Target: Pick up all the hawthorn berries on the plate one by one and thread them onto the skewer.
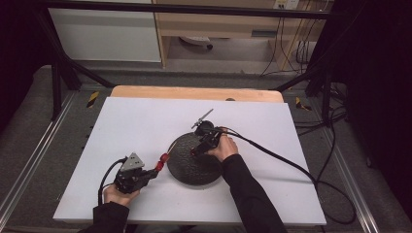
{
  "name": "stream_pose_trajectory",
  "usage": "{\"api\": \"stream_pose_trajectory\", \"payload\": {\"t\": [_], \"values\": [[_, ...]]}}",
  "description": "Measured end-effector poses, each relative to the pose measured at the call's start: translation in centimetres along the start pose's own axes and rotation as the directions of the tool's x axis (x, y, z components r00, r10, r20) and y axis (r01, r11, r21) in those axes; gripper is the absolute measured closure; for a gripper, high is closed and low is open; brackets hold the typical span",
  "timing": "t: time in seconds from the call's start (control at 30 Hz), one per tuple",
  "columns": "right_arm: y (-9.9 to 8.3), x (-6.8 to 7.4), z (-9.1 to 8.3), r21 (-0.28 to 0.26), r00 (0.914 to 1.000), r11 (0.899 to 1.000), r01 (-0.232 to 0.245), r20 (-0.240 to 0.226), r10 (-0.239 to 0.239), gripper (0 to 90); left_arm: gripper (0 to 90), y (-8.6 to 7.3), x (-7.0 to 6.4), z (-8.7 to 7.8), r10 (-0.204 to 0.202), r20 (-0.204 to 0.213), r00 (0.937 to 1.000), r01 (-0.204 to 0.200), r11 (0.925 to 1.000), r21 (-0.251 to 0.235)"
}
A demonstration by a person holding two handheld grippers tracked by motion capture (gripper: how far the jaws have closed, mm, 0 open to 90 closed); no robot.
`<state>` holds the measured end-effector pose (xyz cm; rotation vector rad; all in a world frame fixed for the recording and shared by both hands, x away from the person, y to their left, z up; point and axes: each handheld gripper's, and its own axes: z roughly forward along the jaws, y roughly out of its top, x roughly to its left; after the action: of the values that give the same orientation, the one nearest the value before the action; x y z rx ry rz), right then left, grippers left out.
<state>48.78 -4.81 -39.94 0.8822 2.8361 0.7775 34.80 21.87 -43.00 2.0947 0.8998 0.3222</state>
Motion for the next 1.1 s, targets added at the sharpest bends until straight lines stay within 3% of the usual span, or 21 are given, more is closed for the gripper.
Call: {"api": "stream_pose_trajectory", "payload": {"t": [0.13,0.27,0.6,1.1], "values": [[0.5,-0.1,0.5,0.033,0.9996,0.999,0.0,-0.028,0.001,47.4,87.8,0.0,0.0,0.0,0.002,0.001,1.0,-0.002,1.0,-0.001],[0.9,-0.1,1.1,0.075,0.9997,0.997,0.008,-0.022,-0.006,50.0,87.8,0.0,0.0,0.0,-0.002,0.001,1.0,0.002,1.0,-0.001],[1.3,-0.2,1.7,0.102,0.9992,0.995,-0.003,-0.04,0.007,57.3,87.8,0.1,0.0,0.0,-0.001,0.002,1.0,0.001,1.0,0.0],[1.4,-0.5,2.1,0.121,0.9981,0.993,-0.012,-0.058,0.019,60.7,87.8,0.1,0.0,0.0,0.002,0.002,1.0,-0.002,1.0,0.001]]}}
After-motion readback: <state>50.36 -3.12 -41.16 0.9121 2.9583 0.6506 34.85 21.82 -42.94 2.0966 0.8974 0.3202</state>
